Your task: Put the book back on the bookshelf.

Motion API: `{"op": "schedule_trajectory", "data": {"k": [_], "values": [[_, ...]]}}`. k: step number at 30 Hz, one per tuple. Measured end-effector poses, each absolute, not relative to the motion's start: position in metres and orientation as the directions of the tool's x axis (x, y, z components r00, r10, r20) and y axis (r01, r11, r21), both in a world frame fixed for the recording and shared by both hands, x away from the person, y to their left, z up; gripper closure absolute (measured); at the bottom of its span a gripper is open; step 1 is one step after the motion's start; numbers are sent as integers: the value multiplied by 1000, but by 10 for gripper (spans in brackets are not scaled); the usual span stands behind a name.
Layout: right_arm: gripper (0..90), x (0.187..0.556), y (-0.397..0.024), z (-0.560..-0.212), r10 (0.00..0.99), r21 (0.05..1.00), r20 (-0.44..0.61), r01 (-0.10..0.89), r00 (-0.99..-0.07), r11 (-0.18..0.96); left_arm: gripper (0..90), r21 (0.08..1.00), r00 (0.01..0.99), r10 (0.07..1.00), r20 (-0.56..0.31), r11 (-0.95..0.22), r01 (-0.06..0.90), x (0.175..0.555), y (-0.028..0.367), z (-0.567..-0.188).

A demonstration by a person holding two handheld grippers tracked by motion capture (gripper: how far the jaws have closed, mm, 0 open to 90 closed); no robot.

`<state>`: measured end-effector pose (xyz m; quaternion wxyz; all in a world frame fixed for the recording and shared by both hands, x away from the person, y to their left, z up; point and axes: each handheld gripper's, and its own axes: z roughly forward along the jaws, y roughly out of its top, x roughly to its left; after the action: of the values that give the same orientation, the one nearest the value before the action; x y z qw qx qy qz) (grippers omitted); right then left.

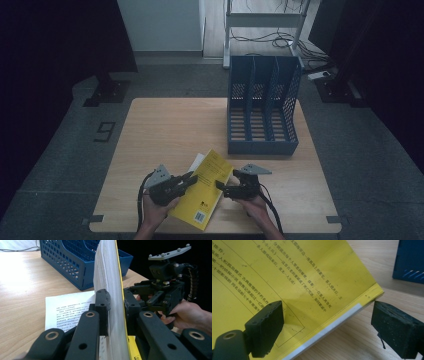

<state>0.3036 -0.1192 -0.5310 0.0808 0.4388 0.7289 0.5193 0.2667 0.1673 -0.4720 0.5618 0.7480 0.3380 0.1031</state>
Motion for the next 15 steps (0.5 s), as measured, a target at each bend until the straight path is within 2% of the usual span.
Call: {"op": "schedule_trajectory", "data": {"k": [15], "values": [[50, 306, -117, -535, 670, 827, 389, 561, -633, 50, 780, 913, 760, 602, -245, -122, 390, 266, 170, -471]]}}
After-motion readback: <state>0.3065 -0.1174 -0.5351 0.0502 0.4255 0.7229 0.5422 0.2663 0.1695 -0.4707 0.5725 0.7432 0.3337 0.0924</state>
